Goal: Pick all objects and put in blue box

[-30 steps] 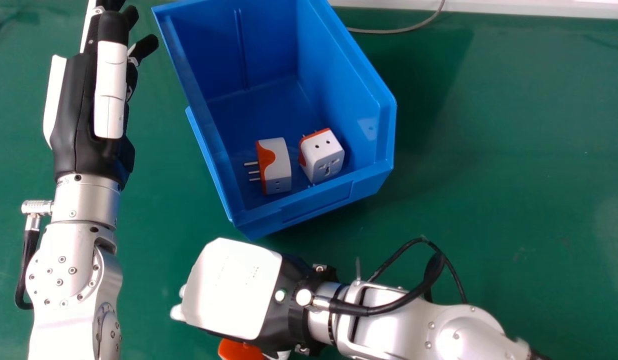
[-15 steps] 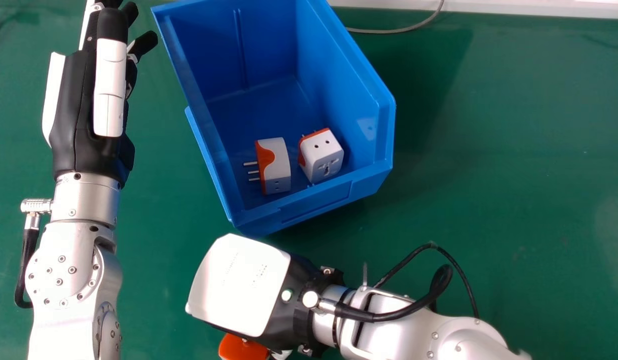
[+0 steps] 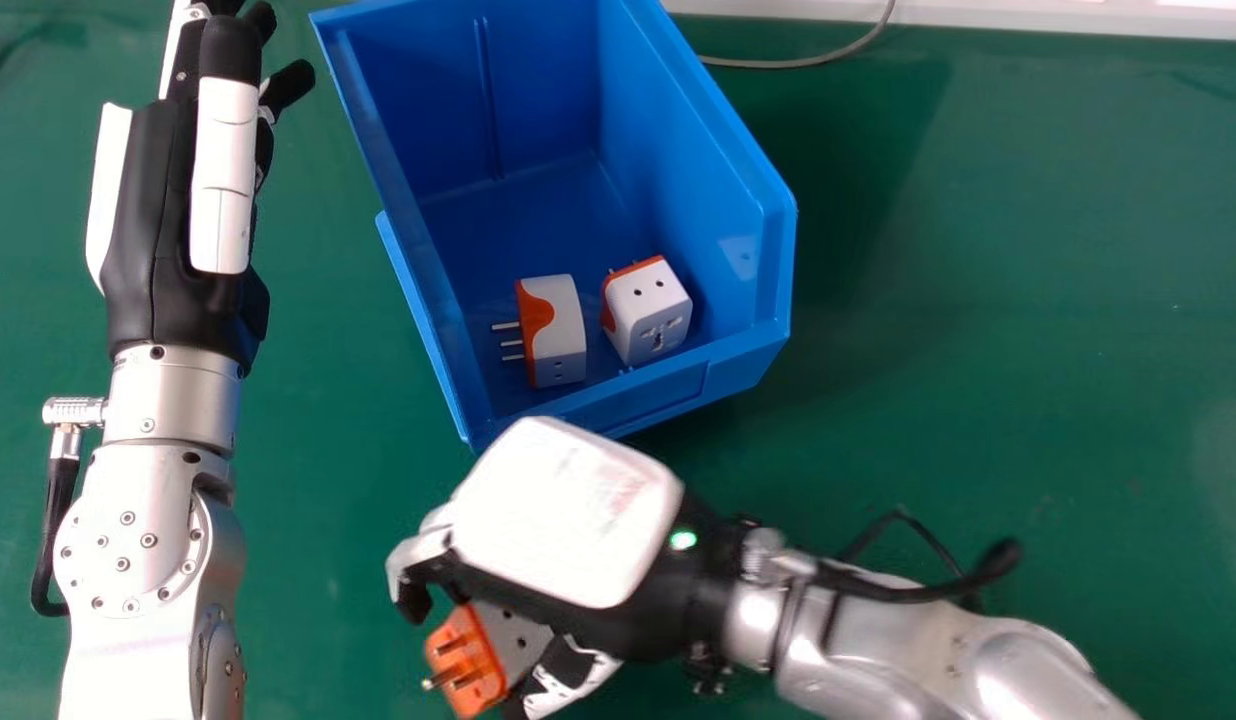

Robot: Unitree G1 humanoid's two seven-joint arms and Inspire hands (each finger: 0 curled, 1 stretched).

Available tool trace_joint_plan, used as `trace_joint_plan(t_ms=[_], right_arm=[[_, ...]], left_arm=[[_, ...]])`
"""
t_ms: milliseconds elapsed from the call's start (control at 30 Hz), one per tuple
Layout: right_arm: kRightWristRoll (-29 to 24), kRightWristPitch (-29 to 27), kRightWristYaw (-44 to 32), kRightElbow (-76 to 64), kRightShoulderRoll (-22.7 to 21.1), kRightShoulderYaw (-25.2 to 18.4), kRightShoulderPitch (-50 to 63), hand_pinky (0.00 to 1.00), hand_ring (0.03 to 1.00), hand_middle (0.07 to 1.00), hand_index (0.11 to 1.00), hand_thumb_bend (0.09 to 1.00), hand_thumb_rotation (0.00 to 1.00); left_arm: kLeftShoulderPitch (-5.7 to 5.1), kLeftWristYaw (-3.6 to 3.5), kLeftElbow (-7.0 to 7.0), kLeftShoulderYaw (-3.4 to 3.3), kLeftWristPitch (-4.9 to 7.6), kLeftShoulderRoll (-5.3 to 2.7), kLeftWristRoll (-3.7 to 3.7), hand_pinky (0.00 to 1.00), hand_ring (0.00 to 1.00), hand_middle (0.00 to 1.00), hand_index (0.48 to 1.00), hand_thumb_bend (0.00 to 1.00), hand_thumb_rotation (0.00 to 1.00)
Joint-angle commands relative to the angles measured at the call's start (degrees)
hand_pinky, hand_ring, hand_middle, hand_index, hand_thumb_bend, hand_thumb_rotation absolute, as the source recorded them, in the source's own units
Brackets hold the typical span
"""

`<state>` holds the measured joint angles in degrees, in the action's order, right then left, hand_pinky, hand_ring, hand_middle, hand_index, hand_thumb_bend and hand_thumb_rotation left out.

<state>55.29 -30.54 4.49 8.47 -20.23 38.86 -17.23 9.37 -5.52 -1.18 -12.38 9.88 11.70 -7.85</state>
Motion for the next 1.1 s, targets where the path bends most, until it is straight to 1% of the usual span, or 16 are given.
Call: trace_joint_plan(t_ms=[0,67,100,133,200,233,400,533,600,700,767,867,967,1067], right_arm=[[-3.75,-4.08,2.43,1.36,-0.29,-1.27,-0.28,0.28,0.388,0.472,0.546,0.539,0.11],[-6.97,-6.04,1.38,3.00,-0.18,-1.88,-0.29,0.28,0.388,0.472,0.546,0.539,0.11],[-8.42,-6.72,0.58,3.70,-0.12,-2.16,-0.32,0.28,0.384,0.464,0.538,0.536,0.08],[-9.57,-7.02,-0.24,4.11,-0.15,-2.40,-0.29,0.28,0.384,0.464,0.538,0.536,0.08],[-10.78,-7.59,-1.25,4.58,-0.39,-2.67,-0.37,0.28,0.384,0.464,0.538,0.536,0.08],[-11.07,-7.79,-1.59,4.67,-0.45,-2.78,-0.38,0.29,0.387,0.463,0.531,0.533,0.07],[-11.65,-8.14,-2.61,4.70,-0.20,-3.22,-0.27,0.30,0.395,0.466,0.523,0.530,0.05],[-11.14,-8.31,-2.40,4.40,0.20,-3.45,-0.11,0.31,0.399,0.468,0.516,0.528,0.04],[-10.21,-8.45,-1.23,4.36,0.44,-3.59,0.01,0.31,0.399,0.468,0.516,0.528,0.04],[-9.25,-8.22,0.64,4.15,1.03,-3.95,0.37,0.31,0.403,0.471,0.510,0.526,0.03],[-9.07,-7.93,2.26,4.07,1.65,-4.53,0.55,0.32,0.405,0.472,0.506,0.525,0.03],[-9.19,-7.24,3.57,3.45,2.33,-5.68,0.82,0.32,0.404,0.472,0.503,0.525,0.02],[-10.87,-4.15,1.90,-0.11,3.32,-7.96,1.24,0.32,0.402,0.472,0.501,0.524,0.02],[-13.19,-0.02,-1.48,-4.36,4.25,-10.00,1.72,0.32,0.402,0.472,0.501,0.524,0.02]], left_arm=[[1.31,-0.04,-0.50,0.16,1.17,-0.01,0.21,0.90,0.97,0.99,0.975,0.86,0.97],[1.23,-0.32,-0.63,0.13,1.11,-0.02,-0.18,0.90,0.97,0.99,0.975,0.86,0.97],[1.21,-0.41,-0.61,0.13,1.20,0.01,-0.21,0.89,0.97,0.99,0.975,0.86,0.97],[1.26,-0.40,-0.45,0.10,1.45,-0.03,-0.15,0.89,0.97,0.99,0.975,0.86,0.97],[1.37,-0.49,-0.11,0.09,1.86,-0.03,-0.06,0.89,0.97,0.99,0.975,0.86,0.97],[1.42,-0.58,0.05,0.06,1.95,-0.03,-0.15,0.90,0.97,0.99,0.975,0.86,0.97],[1.41,-0.36,0.24,0.07,2.11,0.00,0.20,0.90,0.97,0.99,0.976,0.86,0.98],[1.48,-0.41,0.30,-0.02,2.09,-0.10,-0.18,0.90,0.97,0.99,0.977,0.86,0.98],[1.45,-0.33,0.19,-0.01,1.93,-0.11,-0.12,0.90,0.97,0.99,0.977,0.86,0.98],[1.29,-0.53,-0.05,0.07,1.77,0.08,-0.07,0.90,0.97,0.99,0.976,0.86,0.97],[1.23,-0.58,-0.06,0.07,2.05,-0.03,-0.15,0.90,0.97,0.99,0.975,0.86,0.97],[1.20,-0.52,0.02,0.06,2.38,-0.15,-0.05,0.90,0.97,0.99,0.976,0.86,0.98],[1.32,-0.58,0.36,-0.01,2.50,-0.26,-0.30,0.90,0.97,0.99,0.977,0.86,0.98],[1.15,-0.28,0.33,0.12,2.73,-0.09,0.48,0.90,0.97,0.99,0.977,0.86,0.98]])
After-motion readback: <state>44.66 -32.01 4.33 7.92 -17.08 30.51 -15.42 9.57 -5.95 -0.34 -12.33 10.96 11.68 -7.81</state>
